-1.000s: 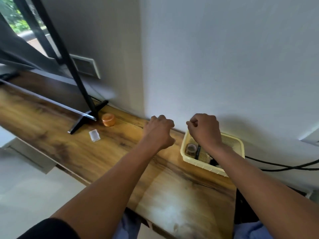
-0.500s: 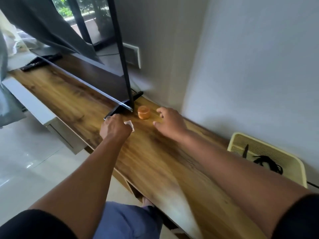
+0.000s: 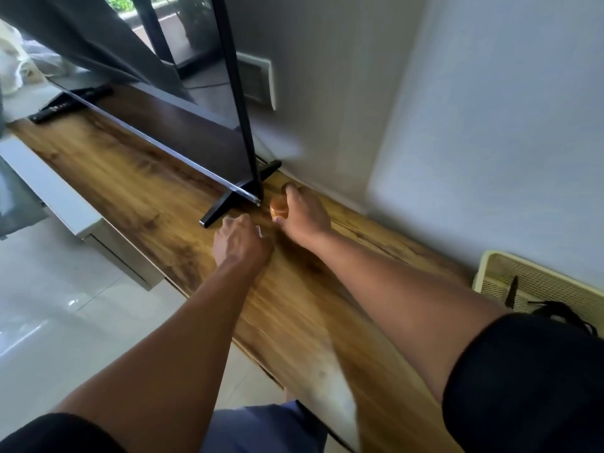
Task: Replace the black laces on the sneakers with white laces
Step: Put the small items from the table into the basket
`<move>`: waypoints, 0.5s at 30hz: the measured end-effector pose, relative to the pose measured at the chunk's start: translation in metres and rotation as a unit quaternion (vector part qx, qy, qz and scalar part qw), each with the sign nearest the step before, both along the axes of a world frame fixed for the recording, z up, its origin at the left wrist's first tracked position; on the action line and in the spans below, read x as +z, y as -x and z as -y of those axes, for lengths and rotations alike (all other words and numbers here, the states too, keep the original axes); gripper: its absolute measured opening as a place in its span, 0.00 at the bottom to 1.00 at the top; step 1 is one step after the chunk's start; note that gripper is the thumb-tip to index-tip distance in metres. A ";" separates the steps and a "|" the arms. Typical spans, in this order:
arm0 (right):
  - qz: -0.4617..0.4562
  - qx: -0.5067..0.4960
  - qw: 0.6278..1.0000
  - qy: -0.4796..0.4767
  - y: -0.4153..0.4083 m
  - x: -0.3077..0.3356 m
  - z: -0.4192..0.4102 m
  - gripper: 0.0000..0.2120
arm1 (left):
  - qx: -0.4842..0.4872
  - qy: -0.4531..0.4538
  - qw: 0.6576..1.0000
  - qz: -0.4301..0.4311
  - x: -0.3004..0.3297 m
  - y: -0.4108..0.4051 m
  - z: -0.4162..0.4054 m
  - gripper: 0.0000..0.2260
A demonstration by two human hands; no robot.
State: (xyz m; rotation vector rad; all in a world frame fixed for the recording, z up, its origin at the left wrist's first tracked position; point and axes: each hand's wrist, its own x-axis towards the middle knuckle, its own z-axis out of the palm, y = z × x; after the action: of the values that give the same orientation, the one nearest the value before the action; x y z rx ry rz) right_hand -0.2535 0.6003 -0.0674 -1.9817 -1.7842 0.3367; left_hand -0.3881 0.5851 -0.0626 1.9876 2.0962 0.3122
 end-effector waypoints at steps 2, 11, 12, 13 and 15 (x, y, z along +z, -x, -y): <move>-0.012 -0.016 1.000 -0.018 0.000 -0.007 0.001 0.26 | -0.006 -0.005 1.000 0.001 -0.003 0.000 -0.002 0.09; -0.100 -0.015 0.994 -0.053 -0.020 0.015 0.036 0.30 | -0.104 -0.010 0.994 -0.002 0.037 -0.016 0.001 0.13; -0.101 -0.017 0.993 -0.050 -0.029 0.022 0.047 0.29 | -0.126 -0.012 0.992 0.007 0.044 -0.025 0.007 0.14; -0.102 -0.024 0.993 -0.049 -0.043 0.032 0.060 0.28 | -0.152 -0.016 0.988 0.021 0.052 -0.038 0.016 0.14; -0.115 -0.049 0.991 -0.051 -0.068 0.052 0.085 0.22 | -0.195 -0.026 0.979 0.055 0.068 -0.062 0.032 0.14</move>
State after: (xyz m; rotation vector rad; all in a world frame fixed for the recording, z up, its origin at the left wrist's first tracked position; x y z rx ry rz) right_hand -0.1854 0.5152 -0.0152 -1.8699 -1.5248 0.4158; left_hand -0.3259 0.5535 0.0050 2.2944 1.5996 0.3924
